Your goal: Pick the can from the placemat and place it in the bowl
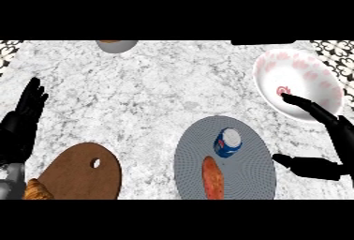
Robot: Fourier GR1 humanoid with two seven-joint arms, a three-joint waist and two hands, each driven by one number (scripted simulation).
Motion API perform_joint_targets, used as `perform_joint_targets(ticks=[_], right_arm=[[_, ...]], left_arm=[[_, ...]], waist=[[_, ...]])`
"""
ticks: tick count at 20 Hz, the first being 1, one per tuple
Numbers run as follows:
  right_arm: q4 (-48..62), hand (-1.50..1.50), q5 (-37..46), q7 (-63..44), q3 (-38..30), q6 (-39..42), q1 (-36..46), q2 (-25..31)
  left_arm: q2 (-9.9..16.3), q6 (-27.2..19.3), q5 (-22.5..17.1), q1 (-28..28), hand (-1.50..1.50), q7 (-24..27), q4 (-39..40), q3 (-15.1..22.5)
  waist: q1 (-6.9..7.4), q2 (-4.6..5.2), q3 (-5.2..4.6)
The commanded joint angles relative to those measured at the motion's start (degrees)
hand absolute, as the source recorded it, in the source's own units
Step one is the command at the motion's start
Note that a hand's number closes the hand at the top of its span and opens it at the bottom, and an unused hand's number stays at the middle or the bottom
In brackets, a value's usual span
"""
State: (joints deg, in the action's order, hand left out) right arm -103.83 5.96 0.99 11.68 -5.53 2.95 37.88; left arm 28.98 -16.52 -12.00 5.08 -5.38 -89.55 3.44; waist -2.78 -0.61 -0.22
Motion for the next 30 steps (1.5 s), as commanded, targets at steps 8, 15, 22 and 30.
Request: perform_joint_targets(ticks=[8,15,22,30], right_arm=[[-18.68,-1.5,1.38,-8.29,-10.45,6.17,-13.6,3.55],[-18.5,-1.5,-1.62,-31.81,-6.68,15.36,8.85,7.94],[-8.96,-1.5,-3.05,-39.76,3.33,28.66,21.72,9.54],[6.52,-1.5,-1.55,-40.61,11.52,37.5,30.54,-1.23]], left_arm=[[-4.28,3.03,2.57,2.82,0.0,0.62,2.73,-1.68],[-4.28,3.72,3.5,3.46,0.0,-1.92,0.47,-0.47],[-5.0,5.1,3.34,4.45,0.0,0.79,4.45,-1.61],[-7.36,4.38,5.72,6.16,0.0,-0.18,4.41,-0.57]], waist=[[2.35,0.56,0.2],[3.73,0.67,0.12],[4.23,0.86,0.06],[3.67,0.85,0.18]])
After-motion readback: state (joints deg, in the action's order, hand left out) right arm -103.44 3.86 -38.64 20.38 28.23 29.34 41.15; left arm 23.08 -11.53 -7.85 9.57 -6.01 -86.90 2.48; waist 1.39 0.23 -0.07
